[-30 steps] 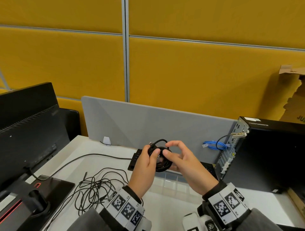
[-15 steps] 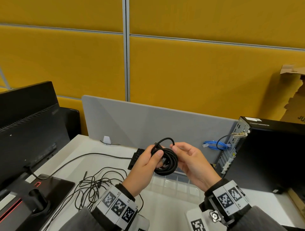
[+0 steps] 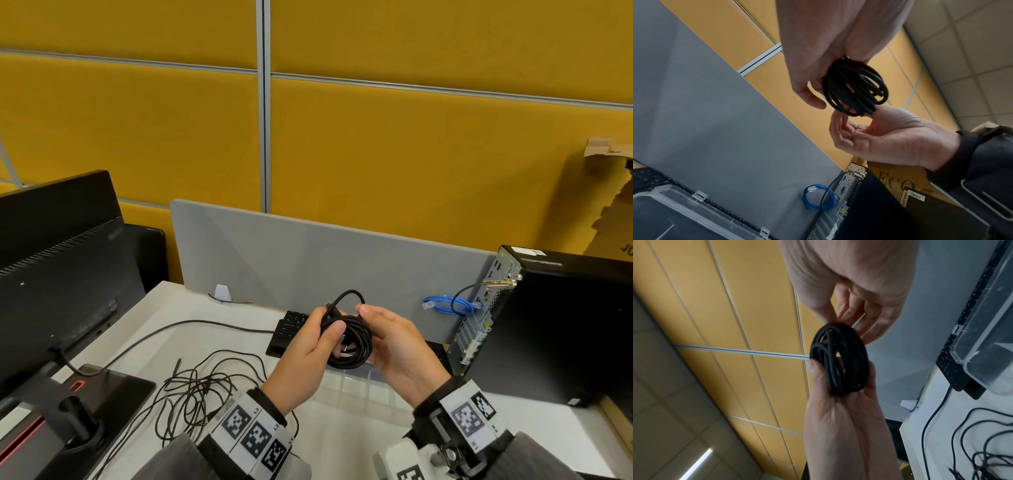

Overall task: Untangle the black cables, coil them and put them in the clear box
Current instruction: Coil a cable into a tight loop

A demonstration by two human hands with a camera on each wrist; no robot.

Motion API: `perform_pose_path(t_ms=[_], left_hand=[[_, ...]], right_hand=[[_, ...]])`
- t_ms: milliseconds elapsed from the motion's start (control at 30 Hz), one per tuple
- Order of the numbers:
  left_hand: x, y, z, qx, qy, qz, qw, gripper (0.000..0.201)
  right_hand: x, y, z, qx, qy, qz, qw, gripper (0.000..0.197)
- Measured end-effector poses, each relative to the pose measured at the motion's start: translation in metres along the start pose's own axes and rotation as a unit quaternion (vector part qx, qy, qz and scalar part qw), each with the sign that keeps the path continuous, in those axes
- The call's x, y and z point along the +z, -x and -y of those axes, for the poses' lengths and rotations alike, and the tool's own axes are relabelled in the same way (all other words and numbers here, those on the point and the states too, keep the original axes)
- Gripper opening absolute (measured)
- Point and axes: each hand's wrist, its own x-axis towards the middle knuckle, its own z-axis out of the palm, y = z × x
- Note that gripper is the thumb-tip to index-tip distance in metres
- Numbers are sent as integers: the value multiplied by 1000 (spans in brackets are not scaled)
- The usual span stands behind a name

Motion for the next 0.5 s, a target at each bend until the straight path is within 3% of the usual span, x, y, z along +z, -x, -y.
perform_pose_path(t_ms=[267, 367, 500], left_hand=[[4, -2, 2, -13, 10, -5, 1000, 22], [2, -5, 3, -18, 17, -30, 999, 25], [-2, -9, 7, -36, 26, -54, 998, 24]], right_hand=[[4, -3, 3, -139, 63, -41, 987, 9], [4, -5, 1, -75, 50, -8, 996, 11], [4, -7, -2, 22, -48, 28, 998, 7]])
